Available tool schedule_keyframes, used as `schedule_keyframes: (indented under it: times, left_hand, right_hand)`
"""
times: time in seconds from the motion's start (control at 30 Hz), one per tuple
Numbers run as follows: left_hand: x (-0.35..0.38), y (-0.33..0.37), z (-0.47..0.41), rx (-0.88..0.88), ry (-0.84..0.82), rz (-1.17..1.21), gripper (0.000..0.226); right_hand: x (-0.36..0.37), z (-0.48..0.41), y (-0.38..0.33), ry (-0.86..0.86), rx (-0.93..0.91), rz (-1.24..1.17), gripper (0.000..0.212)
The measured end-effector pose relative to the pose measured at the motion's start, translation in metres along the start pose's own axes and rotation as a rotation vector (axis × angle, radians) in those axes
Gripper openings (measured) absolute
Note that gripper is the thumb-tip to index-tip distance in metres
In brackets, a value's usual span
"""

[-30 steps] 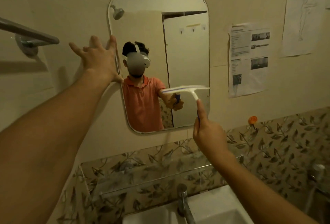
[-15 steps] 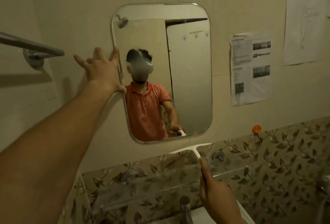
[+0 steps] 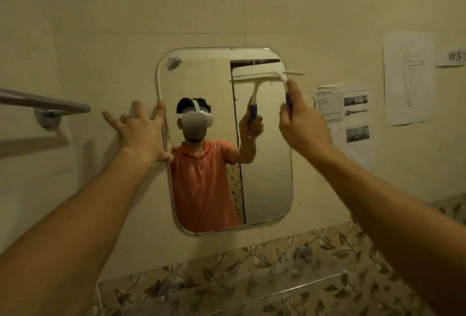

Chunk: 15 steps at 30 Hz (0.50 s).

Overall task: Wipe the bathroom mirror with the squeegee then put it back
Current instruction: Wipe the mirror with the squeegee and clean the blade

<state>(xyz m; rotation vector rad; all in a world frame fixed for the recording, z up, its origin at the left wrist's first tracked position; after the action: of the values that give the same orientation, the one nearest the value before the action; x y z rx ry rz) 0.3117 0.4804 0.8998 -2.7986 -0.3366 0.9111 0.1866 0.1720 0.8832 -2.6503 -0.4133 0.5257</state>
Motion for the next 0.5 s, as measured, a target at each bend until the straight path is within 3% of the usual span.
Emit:
schedule_keyframes:
  times: [0.2, 0.5]
  left_hand:
    - [-0.003, 0.001, 0.001, -0.003, -0.001, -0.002, 0.149]
    - [-0.003, 0.002, 0.001, 0.014, -0.012, 0.013, 0.150]
  right_hand:
    - [0.003, -0.047, -0.020, -0.001, -0.066, 0.061, 0.062]
    - [0.027, 0.013, 0.014, -0.036, -0.021, 0.136, 0.073]
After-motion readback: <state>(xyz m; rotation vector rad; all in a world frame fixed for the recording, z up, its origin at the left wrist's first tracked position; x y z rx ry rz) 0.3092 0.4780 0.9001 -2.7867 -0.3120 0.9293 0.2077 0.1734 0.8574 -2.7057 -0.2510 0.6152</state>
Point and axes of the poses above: each hand's wrist, its own z-axis away from the middle knuckle, its own x-axis out of the palm, y = z × x, the point moved 5 cm from there along -z, towards the middle knuckle, and after that the axes turned 5 degrees about y, right-handed, at the moved point
